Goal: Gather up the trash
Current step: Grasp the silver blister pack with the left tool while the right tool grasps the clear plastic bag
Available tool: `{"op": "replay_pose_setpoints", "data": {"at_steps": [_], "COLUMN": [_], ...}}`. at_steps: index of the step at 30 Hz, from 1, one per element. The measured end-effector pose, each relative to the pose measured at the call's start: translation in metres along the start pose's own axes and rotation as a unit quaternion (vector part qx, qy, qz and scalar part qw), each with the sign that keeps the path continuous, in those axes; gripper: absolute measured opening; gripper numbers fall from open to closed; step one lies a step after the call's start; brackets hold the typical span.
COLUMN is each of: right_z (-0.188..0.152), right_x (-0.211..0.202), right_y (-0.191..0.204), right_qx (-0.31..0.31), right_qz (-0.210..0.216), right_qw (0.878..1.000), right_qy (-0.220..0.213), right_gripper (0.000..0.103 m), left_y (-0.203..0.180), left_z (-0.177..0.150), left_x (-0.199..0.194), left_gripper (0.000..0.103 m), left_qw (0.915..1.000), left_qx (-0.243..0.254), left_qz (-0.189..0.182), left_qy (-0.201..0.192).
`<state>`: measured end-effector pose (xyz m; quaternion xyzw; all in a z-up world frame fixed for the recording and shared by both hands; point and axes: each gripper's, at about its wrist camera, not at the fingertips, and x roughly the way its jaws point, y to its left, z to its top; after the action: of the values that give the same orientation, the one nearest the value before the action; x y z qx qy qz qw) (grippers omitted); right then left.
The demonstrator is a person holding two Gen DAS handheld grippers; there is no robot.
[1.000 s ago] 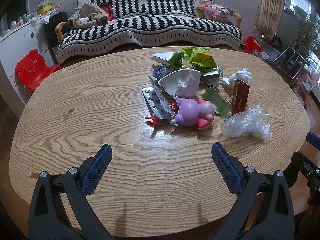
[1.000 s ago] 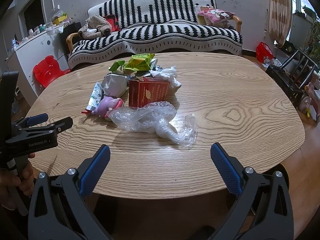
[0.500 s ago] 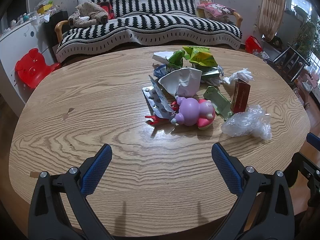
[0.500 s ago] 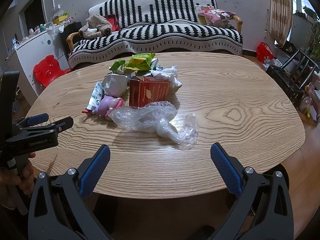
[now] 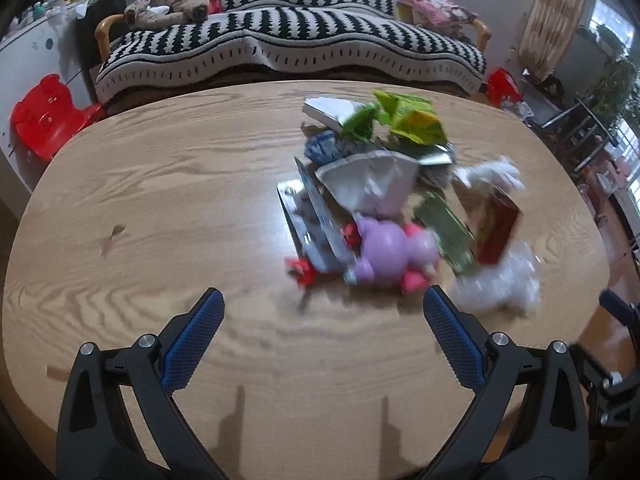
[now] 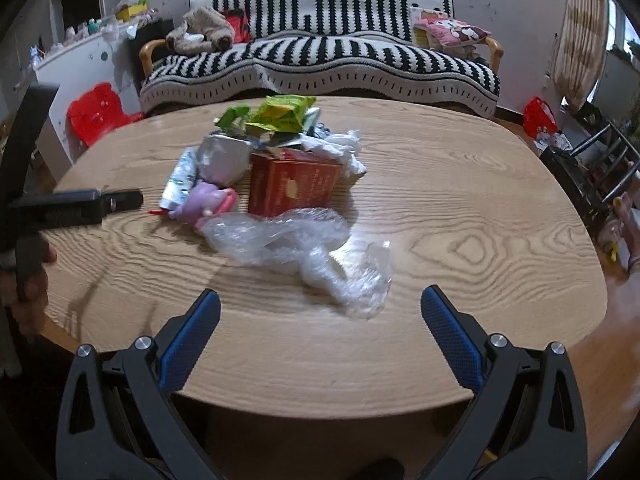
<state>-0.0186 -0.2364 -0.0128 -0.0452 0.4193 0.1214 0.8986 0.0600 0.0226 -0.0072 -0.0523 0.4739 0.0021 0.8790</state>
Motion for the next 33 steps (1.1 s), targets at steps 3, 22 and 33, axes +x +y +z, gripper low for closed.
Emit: {"op": "replay_pose_setpoints", "data": {"at_steps": [3,22,33], "right_z": [0.01,0.024,0.021], "right_x": [0.02,0.1,0.063], "right_y": [-0.011,-0.003,0.014], "right_qx": [0.005,-0.066,-0.058], "right_qz": [0.017,0.049,0.118], "right_qw": [1.0,0.993,0.99], "right_qy": [0.02,0.084,0.048], "right_gripper": [0.097,0.068,0.024], "left_y": [0.008,0.033,0.033], "left_z": [0.022,0.04,0.046], "left_x": [0.02,0.089,0.049], "left_gripper": [0.097,0.072,0.019], "left_qw": [0.9996,0.9969,0.9991], "left_qx": [-0.025,-0.05,-0.034], "left_qz": [0.013,-0.004,-0.021], "left_qy": [0.006,0.06,0.012]}}
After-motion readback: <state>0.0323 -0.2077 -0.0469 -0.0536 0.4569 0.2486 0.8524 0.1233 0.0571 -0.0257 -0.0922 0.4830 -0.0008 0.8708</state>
